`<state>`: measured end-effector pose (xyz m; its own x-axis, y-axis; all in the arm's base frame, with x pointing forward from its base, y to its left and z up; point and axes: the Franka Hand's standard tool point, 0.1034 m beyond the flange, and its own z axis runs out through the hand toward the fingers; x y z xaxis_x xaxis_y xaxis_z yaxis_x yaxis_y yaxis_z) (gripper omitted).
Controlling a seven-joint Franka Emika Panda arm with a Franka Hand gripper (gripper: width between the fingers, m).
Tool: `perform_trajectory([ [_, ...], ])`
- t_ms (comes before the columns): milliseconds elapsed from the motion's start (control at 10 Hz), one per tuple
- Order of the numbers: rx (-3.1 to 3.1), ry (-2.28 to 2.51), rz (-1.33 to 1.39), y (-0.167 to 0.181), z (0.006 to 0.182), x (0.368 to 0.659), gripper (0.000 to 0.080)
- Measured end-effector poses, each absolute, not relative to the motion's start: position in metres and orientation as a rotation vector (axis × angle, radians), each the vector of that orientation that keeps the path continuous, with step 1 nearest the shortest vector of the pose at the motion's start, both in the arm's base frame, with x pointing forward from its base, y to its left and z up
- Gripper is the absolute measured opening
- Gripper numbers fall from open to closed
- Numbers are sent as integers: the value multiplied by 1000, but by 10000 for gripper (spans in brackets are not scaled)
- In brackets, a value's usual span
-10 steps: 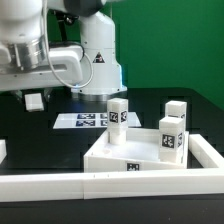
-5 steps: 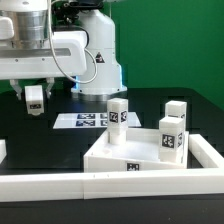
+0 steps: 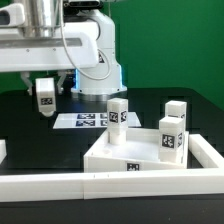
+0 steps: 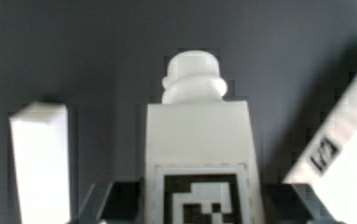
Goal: Assemble square table
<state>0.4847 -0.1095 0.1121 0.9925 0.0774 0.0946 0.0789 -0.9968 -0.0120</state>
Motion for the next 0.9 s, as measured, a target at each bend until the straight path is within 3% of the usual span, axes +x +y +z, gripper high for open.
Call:
perform_trajectory([
  [200,-3124,-84,-325,-107,122,503,288],
  [500,-3197,-87,-596,-138,132,499,288],
  [600,-3192,-84,-641,-133,141,501,288],
  [700,-3178,-87,-723,-125,162,506,288],
  [900,-3114,46,-652,-103,156,504,288],
])
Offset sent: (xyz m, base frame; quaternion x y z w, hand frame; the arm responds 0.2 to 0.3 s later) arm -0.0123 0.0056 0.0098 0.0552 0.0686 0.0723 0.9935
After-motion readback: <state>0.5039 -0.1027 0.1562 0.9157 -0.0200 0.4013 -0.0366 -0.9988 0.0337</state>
